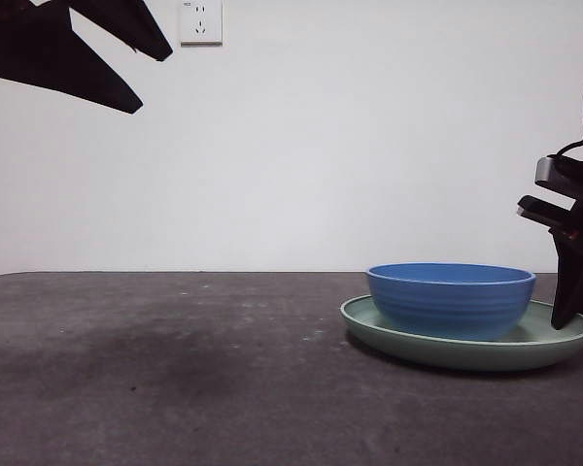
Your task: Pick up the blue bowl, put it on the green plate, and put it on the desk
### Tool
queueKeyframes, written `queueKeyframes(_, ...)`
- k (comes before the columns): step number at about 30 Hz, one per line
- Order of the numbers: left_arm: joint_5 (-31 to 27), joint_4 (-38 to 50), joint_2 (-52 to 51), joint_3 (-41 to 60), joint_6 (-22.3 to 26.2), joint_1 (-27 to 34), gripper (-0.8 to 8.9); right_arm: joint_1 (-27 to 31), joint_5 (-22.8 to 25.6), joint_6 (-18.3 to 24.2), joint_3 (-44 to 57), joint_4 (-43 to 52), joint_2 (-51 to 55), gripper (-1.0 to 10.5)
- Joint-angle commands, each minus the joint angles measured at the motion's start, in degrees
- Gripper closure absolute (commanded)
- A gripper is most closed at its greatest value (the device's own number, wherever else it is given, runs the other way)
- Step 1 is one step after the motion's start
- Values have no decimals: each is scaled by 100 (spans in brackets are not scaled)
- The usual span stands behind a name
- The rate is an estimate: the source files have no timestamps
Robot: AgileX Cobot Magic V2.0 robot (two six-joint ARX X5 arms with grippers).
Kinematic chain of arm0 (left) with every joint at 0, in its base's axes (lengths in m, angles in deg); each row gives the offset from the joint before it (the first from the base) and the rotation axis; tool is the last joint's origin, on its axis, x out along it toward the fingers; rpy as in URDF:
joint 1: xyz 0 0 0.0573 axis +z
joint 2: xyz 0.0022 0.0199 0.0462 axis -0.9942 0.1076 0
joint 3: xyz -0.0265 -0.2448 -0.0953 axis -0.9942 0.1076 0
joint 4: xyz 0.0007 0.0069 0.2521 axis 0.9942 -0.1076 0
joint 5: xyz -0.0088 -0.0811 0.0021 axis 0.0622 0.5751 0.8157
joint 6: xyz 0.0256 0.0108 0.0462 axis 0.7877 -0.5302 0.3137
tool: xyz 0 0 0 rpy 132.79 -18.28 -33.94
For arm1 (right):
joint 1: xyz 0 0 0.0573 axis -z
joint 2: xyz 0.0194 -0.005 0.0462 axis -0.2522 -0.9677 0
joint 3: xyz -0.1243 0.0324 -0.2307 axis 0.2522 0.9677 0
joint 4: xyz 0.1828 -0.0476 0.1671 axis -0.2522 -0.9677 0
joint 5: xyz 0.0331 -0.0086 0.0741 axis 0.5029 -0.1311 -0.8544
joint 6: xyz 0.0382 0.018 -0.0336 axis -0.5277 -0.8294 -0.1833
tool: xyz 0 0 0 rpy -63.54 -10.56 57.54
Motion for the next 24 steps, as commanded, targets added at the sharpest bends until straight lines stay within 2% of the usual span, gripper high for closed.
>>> queueKeyframes(1, 48, 44, 17, -55, 66, -37, 565, 15, -109, -120, -92, 42, 4, 938)
queueKeyframes(7, 46, 42, 17, -55, 66, -37, 565, 17, -278, -256, -92, 46, 463, 938)
queueKeyframes(13, 46, 57, 17, -55, 66, -37, 565, -87, -466, -575, -92, 103, 931, 938)
queueKeyframes(18, 48, 57, 17, -55, 68, -37, 565, -376, -603, -946, -98, 323, 1106, 938)
queueKeyframes(24, 48, 55, 17, -55, 68, -37, 565, -1008, -516, -1377, -101, 710, 1102, 938)
